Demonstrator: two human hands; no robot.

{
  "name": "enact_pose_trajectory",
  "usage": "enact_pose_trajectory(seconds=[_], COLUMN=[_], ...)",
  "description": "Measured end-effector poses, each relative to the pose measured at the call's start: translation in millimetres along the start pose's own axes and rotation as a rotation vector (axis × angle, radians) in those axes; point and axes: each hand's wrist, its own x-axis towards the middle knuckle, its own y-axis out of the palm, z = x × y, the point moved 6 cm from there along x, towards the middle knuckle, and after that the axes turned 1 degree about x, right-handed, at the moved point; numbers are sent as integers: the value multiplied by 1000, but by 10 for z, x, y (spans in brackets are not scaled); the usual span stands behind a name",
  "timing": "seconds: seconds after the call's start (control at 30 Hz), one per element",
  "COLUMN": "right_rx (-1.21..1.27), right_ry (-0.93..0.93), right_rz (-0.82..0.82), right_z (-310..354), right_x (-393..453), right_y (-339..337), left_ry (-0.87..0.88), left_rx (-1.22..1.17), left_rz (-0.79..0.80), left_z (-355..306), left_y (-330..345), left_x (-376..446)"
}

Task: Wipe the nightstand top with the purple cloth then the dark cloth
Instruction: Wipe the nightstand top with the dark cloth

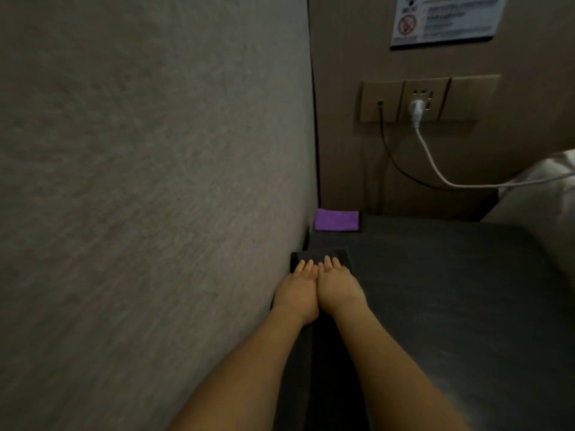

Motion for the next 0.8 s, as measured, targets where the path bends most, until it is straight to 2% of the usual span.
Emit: enact_pose_trajectory(seconds=[0.2,0.4,0.5,0.67,0.8], right_rx=[64,41,8,2,17], right_ry=[-30,-34,-38,25,134], right_rz=[1,15,27,30,3], right_z=[-35,-24,-129,-782,-1533], right_x=[-176,-365,-443,-724,-994], right_y=[25,134,143,72,59], left_ry=[-33,7,3,60,173], left_rx=[-67,56,43,-20,79], left_rz=[-21,47,64,53,109], left_z=[-72,-221,-368,-1032,-1788], left_y=[-1,-9,-2,-35,-121], left_x=[-149,-403,-428,-394,-206])
